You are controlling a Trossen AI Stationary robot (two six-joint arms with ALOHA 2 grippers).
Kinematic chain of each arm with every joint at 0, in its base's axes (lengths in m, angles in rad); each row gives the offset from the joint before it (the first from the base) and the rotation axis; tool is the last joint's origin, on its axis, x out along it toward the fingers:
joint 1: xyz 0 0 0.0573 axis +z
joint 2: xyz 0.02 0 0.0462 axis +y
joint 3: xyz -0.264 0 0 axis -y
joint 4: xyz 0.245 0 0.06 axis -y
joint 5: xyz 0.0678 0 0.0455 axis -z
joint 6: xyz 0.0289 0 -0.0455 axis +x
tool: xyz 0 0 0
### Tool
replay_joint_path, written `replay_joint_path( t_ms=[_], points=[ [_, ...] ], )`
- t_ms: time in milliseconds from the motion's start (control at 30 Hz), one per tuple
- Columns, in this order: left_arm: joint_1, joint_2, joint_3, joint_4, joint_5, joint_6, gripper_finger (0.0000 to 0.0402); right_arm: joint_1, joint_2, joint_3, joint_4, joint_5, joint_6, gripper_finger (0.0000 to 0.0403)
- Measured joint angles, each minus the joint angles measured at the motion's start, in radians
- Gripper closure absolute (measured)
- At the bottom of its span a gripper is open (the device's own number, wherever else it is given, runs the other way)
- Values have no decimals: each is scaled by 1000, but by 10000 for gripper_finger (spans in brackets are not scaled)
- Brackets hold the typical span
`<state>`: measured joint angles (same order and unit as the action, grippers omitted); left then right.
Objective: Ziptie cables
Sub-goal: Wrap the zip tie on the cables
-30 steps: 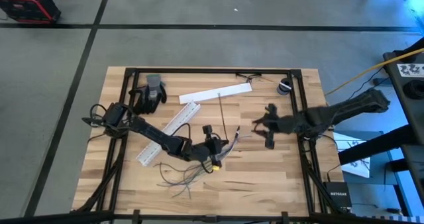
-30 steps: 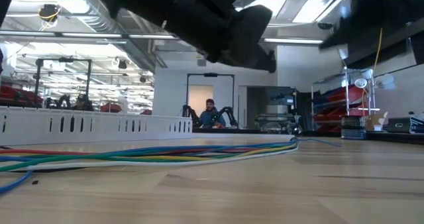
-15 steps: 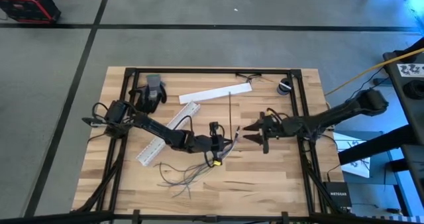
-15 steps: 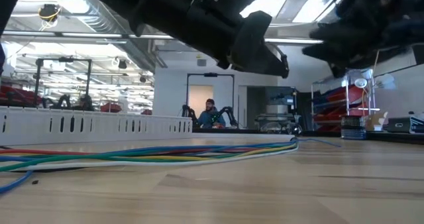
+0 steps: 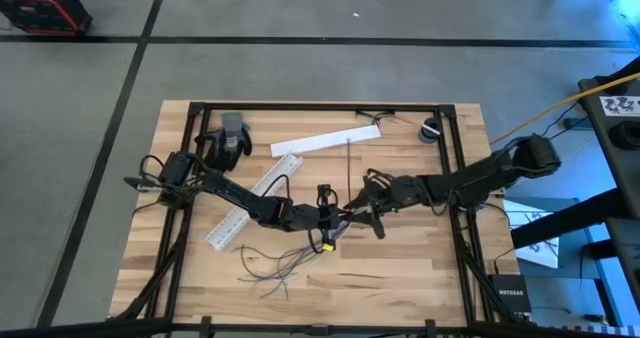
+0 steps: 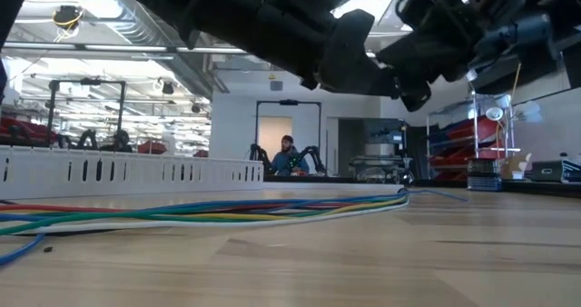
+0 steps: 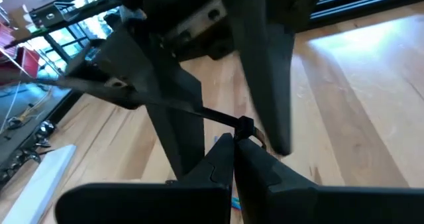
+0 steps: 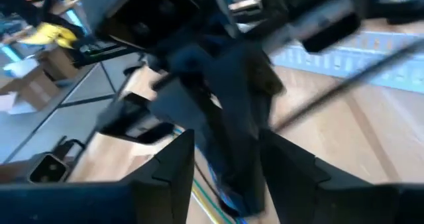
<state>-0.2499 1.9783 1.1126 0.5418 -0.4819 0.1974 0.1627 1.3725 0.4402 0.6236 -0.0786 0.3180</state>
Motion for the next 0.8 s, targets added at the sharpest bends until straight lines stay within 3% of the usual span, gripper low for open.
replay_joint_path(
  t_ms=[467,667,800],
  points=[
    [-6,0,0,-6,-4,13,401,0,-69,20,-127,-24,-40,393],
    [1,0,0,-24,-3,-75,397,0,-74,20,-168,-22,-72,401],
    [13,-12,0,-93,-3,-168,360,-1,-97,18,-254,-2,-110,401]
  ],
)
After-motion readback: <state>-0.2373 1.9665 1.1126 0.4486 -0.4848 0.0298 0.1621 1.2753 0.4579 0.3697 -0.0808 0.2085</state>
